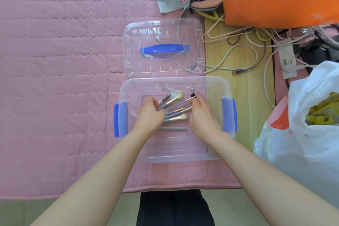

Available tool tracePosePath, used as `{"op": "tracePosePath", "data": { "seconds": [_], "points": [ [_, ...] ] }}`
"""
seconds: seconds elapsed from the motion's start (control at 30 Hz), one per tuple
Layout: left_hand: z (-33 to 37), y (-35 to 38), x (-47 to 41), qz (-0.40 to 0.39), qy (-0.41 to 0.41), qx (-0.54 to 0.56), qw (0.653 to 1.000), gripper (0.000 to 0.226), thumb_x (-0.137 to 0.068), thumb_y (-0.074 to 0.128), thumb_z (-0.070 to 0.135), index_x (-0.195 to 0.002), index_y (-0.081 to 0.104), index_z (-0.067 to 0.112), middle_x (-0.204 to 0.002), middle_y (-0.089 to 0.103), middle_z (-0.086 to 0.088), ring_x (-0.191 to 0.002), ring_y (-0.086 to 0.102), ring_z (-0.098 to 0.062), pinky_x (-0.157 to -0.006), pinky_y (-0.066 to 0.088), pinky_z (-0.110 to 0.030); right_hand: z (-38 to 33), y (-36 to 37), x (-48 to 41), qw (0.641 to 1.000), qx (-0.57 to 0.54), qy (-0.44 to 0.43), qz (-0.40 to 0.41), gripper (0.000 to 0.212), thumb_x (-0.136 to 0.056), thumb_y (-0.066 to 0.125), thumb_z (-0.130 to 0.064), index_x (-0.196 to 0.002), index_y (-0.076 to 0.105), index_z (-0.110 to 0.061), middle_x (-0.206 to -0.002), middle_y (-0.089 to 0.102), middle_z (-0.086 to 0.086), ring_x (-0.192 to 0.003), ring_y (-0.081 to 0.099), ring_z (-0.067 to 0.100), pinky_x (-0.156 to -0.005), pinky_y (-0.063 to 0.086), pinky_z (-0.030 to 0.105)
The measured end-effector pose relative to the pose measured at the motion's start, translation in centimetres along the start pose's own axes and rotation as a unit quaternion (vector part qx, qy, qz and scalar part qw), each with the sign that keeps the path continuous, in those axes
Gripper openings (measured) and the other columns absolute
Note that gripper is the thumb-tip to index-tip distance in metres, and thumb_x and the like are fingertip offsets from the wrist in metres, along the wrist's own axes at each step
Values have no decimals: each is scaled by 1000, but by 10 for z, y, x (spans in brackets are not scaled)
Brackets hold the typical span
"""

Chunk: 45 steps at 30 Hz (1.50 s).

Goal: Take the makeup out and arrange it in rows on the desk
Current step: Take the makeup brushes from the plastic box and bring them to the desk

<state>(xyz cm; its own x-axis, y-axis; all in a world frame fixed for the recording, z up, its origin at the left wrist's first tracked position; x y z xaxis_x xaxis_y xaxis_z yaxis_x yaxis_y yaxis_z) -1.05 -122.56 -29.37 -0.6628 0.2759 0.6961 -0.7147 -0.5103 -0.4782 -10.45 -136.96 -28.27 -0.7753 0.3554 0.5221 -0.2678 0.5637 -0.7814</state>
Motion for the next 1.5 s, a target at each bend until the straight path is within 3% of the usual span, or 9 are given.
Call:
{"op": "tracePosePath", "data": {
  "seconds": [0.27, 0.43, 0.53, 0.63, 0.77, 0.93, 1.07, 1.23, 1.5],
  "points": [
    [4, 5, -9, 84, 100, -301, 945, 10, -85, 48, 13, -90, 40, 16, -103, 50, -9, -78, 41, -26, -54, 32, -34, 2, 18, -22, 990, 133, 48, -10, 47, -96, 33, -4, -140, 20, 4, -141, 34, 20, -128, 36, 32, -106, 32, 35],
    [5, 10, -18, 86, 80, -377, 919, 27, -87, 44, -3, -112, 42, 7, -113, 45, -13, -92, 52, -32, -56, 34, -36, -6, 18, -17, 968, 233, 73, 56, 39, -84, 45, -7, -120, 58, -10, -108, 61, 2, -88, 60, 18, -74, 49, 23],
    [2, 11, -22, 72, 75, -401, 910, 30, -86, 48, -5, -114, 43, 7, -116, 43, -13, -97, 52, -32, -57, 37, -35, -9, 22, -14, 960, 261, 97, 22, 34, -81, 51, -12, -111, 65, -15, -97, 66, -3, -76, 62, 10, -64, 48, 17],
    [-2, 14, -24, 65, 80, -418, 903, 34, -85, 50, -7, -114, 43, 7, -119, 42, -12, -101, 51, -31, -57, 38, -34, -11, 8, -15, 963, 244, 110, 40, 28, -77, 57, -12, -103, 67, -18, -92, 65, -3, -73, 63, 12, -62, 48, 19],
    [-6, 18, -27, 54, 81, -409, 908, 35, -84, 49, -8, -116, 42, 6, -122, 44, -14, -109, 48, -31, -61, 38, -34, 1, 28, -24, 988, 141, 64, 1, 51, -88, 36, 9, -137, 28, -1, -124, 40, 20, -104, 51, 33, -82, 44, 39],
    [-6, 14, -27, 60, 53, -322, 943, 22, -91, 45, 0, -113, 43, 2, -119, 48, -17, -106, 47, -33, -68, 36, -36, 9, 29, -23, 994, 68, 84, -14, 62, -90, 37, 6, -146, 12, -3, -136, 29, 25, -112, 44, 39, -93, 39, 41],
    [-3, 8, -18, 54, 58, -262, 962, 19, -90, 43, 3, -108, 44, 1, -113, 49, -18, -103, 45, -35, -67, 36, -39, 8, 24, -9, 996, -69, 51, 21, 44, -101, 19, -28, -142, 22, -12, -138, 31, 20, -122, 39, 36, -97, 36, 45],
    [0, 3, -10, 46, 63, -251, 965, 22, -89, 45, 5, -110, 43, 1, -113, 51, -20, -99, 48, -37, -67, 37, -41, 14, 22, -8, 995, -36, 96, 3, 35, -90, 45, 4, -124, 38, 1, -119, 36, 21, -95, 47, 36, -82, 45, 40],
    [-2, 3, -7, 9, 60, -262, 963, 17, -92, 44, 9, -108, 41, 6, -111, 52, -17, -80, 48, -34, -64, 39, -39, 13, 12, -7, 992, -114, 56, -2, 10, -93, 44, -6, -99, 36, -8, -93, 52, 17, -78, 47, 33, -63, 37, 38]
  ]
}}
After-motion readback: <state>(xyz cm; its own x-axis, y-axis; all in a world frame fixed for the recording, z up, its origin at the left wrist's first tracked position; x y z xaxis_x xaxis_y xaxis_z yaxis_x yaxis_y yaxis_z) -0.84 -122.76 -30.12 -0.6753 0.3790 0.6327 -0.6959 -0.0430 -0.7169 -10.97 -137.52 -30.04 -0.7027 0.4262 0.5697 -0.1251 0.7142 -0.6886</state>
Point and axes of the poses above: each hand's wrist, its own x-axis away from the middle knuckle, its own y-axis out of the palm, z = x × y, the point moved 4 cm from there along -x, towards the middle knuckle
